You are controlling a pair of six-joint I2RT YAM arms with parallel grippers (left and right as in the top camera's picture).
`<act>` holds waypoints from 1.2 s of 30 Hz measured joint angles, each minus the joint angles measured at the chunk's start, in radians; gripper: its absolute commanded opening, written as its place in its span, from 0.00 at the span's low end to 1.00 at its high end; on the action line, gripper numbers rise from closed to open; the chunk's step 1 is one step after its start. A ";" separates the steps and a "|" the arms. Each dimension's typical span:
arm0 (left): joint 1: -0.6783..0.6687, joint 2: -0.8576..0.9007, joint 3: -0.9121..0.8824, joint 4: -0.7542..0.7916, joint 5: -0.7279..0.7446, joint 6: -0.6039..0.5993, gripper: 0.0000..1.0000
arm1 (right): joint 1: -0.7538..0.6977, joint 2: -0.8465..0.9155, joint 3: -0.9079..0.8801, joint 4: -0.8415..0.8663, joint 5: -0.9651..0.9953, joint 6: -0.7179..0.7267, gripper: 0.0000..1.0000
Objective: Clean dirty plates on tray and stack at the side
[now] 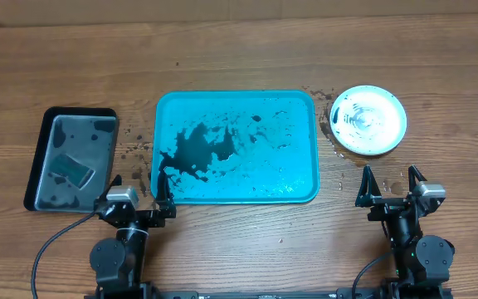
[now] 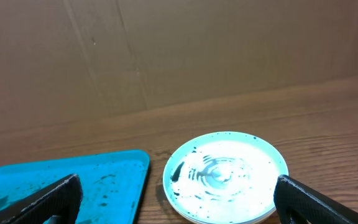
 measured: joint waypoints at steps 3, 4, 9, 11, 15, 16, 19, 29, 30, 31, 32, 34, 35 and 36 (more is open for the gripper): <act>0.000 -0.021 -0.002 0.020 0.000 0.001 1.00 | 0.000 0.000 0.000 0.000 0.000 0.000 1.00; 0.000 -0.023 -0.002 0.020 0.000 0.003 1.00 | 0.000 0.000 0.000 0.000 0.000 0.000 1.00; -0.023 -0.024 -0.005 -0.007 -0.002 0.035 1.00 | 0.000 0.000 0.000 0.000 0.000 0.000 1.00; -0.037 -0.024 -0.005 -0.008 -0.002 0.045 1.00 | 0.000 0.000 0.000 0.000 0.000 0.000 1.00; -0.042 -0.024 -0.005 -0.009 -0.011 0.091 1.00 | 0.000 0.000 0.000 0.000 0.000 0.000 1.00; -0.042 -0.024 -0.005 -0.010 -0.018 0.103 1.00 | 0.000 0.000 0.000 0.000 0.000 0.000 1.00; -0.042 -0.024 -0.005 -0.011 -0.033 0.114 1.00 | 0.000 0.000 0.000 0.000 0.000 0.000 1.00; -0.042 -0.024 -0.005 -0.014 -0.047 0.131 1.00 | 0.000 0.000 0.000 0.000 0.000 0.000 1.00; -0.042 -0.024 -0.005 -0.014 -0.047 0.131 1.00 | 0.000 0.000 0.000 0.000 0.000 0.000 1.00; -0.042 -0.024 -0.005 -0.014 -0.047 0.131 1.00 | 0.000 0.000 0.000 0.000 0.000 0.000 1.00; -0.042 -0.024 -0.005 -0.014 -0.047 0.131 1.00 | 0.000 0.000 0.000 0.000 0.000 0.000 1.00; -0.042 -0.024 -0.005 -0.014 -0.047 0.131 1.00 | 0.000 0.000 0.000 0.000 0.000 0.000 1.00; -0.042 -0.024 -0.005 -0.014 -0.047 0.131 1.00 | 0.000 0.000 0.000 0.000 0.000 0.000 1.00; -0.042 -0.024 -0.005 -0.014 -0.047 0.131 1.00 | 0.000 0.000 0.000 0.000 0.000 0.000 1.00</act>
